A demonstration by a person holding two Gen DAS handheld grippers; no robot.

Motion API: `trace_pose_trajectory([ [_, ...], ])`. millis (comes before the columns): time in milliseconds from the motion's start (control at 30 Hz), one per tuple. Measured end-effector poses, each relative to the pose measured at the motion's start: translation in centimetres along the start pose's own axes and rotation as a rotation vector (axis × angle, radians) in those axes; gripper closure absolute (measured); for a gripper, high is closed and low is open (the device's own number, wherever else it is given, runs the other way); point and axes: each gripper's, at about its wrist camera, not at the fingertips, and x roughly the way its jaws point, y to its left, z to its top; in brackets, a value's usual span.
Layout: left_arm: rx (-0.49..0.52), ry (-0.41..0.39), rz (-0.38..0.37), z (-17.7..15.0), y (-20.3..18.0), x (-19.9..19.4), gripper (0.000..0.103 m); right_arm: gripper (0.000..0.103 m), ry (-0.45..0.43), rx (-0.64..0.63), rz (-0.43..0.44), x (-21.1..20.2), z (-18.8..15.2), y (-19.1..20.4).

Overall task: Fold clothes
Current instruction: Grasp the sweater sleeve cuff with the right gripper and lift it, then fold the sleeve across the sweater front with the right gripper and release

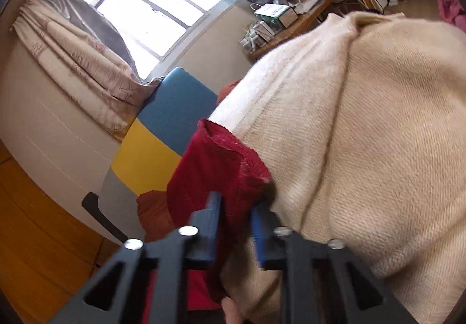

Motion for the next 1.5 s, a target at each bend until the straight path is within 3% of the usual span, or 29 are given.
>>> trace_pose_trajectory([
  [233,-0.020,-0.005,-0.020,-0.2,0.3,-0.1,0.079,0.090,0.060,-0.141,0.077,1.2,-1.0,6.0],
  [400,-0.049,-0.009,-0.053,-0.3,0.9,-0.2,0.079,0.090,0.155,-0.207,0.185,4.6,-4.7,12.5],
  [600,-0.079,-0.012,-0.091,-0.3,1.6,-0.2,0.079,0.090,0.341,-0.285,0.287,10.2,-13.3,20.1],
  [800,-0.097,-0.013,-0.114,-0.4,2.0,-0.2,0.079,0.088,0.568,-0.440,0.284,13.1,-24.6,23.6],
  [933,-0.102,-0.014,-0.121,-0.4,2.2,-0.2,0.079,0.073,0.638,-0.532,0.258,13.3,-28.3,23.7],
  [1200,-0.093,-0.014,-0.114,-0.3,2.1,-0.3,0.079,0.062,0.640,-0.645,0.259,9.0,-28.2,20.6],
  [1367,-0.051,0.040,-0.079,0.7,1.0,-0.3,0.077,0.061,0.625,-0.757,0.152,6.9,-29.0,17.4],
  [1400,-0.046,0.058,-0.086,1.1,0.6,-0.4,0.077,0.061,0.619,-0.779,0.124,7.0,-29.2,17.0],
  [1500,-0.089,0.106,-0.218,2.2,-0.8,-0.8,0.077,0.061,0.597,-0.818,0.101,6.9,-29.7,16.4],
])
